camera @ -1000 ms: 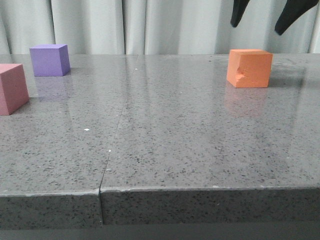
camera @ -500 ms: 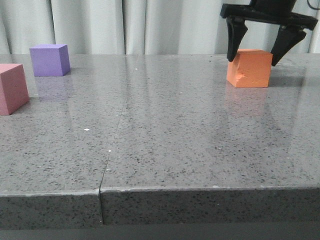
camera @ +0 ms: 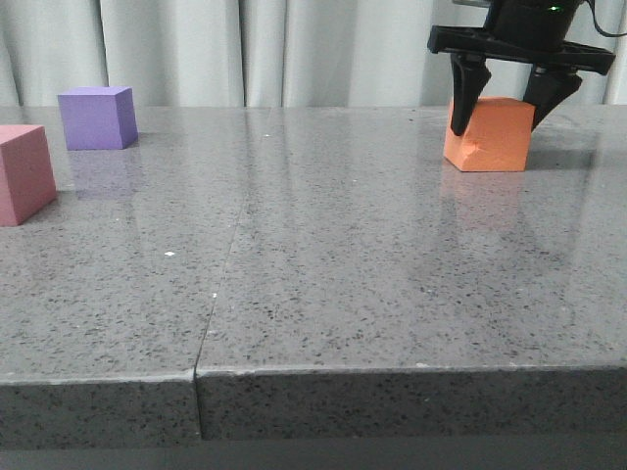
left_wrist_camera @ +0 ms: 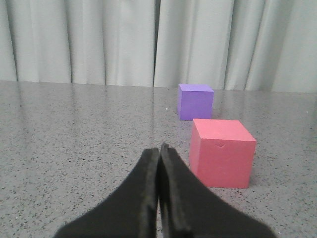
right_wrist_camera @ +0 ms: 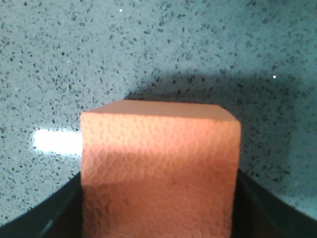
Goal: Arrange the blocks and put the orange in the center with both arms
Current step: 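Lower the open right gripper over the orange cube and close on it, then carry the orange cube with the right gripper toward the table middle and release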
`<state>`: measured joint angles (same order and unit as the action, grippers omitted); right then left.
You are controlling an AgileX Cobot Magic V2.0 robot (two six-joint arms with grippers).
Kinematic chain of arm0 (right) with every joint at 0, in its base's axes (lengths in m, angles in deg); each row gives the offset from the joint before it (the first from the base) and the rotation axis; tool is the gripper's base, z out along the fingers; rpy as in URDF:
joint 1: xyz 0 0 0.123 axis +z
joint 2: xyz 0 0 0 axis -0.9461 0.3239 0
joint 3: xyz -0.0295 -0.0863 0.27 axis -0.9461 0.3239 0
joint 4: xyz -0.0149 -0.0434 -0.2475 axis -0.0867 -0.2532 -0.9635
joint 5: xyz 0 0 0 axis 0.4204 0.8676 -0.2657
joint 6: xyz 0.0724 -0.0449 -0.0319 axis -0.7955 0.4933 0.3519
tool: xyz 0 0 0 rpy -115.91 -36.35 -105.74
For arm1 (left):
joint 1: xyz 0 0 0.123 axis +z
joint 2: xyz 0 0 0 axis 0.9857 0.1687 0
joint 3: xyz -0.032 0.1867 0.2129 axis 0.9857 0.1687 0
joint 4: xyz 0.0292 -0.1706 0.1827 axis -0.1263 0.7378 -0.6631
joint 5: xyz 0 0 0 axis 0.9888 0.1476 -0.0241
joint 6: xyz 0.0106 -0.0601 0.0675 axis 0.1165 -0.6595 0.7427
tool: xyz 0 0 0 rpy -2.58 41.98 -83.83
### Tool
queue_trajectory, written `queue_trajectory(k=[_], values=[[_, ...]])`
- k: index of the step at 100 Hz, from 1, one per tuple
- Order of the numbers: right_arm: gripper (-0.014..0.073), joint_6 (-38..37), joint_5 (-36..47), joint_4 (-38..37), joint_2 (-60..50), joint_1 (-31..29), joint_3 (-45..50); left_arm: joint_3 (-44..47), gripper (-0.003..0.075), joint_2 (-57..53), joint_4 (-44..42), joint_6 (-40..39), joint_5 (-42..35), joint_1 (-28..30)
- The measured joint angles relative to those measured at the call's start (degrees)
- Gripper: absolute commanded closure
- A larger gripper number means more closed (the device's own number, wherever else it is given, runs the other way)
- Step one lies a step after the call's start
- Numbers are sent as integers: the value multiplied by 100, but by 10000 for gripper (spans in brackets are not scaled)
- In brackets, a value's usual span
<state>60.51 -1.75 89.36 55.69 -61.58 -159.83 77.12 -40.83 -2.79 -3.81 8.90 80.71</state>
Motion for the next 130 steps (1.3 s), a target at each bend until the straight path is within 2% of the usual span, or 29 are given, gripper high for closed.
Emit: queue_trajectory(k=[10, 43, 62, 82, 130], values=[[277, 0, 27, 0, 0, 0, 0, 0, 741, 0, 0, 0, 0, 0], [277, 0, -18, 0, 0, 0, -24, 0, 741, 0, 0, 0, 0, 0], [277, -110, -237, 37, 9, 80, -409, 0, 741, 0, 0, 0, 0, 0], [277, -520, -252, 48, 9, 456, -890, 0, 741, 0, 0, 0, 0, 0], [277, -1758, -273, 48, 93, 1726, -901, 0, 741, 0, 0, 0, 0, 0]])
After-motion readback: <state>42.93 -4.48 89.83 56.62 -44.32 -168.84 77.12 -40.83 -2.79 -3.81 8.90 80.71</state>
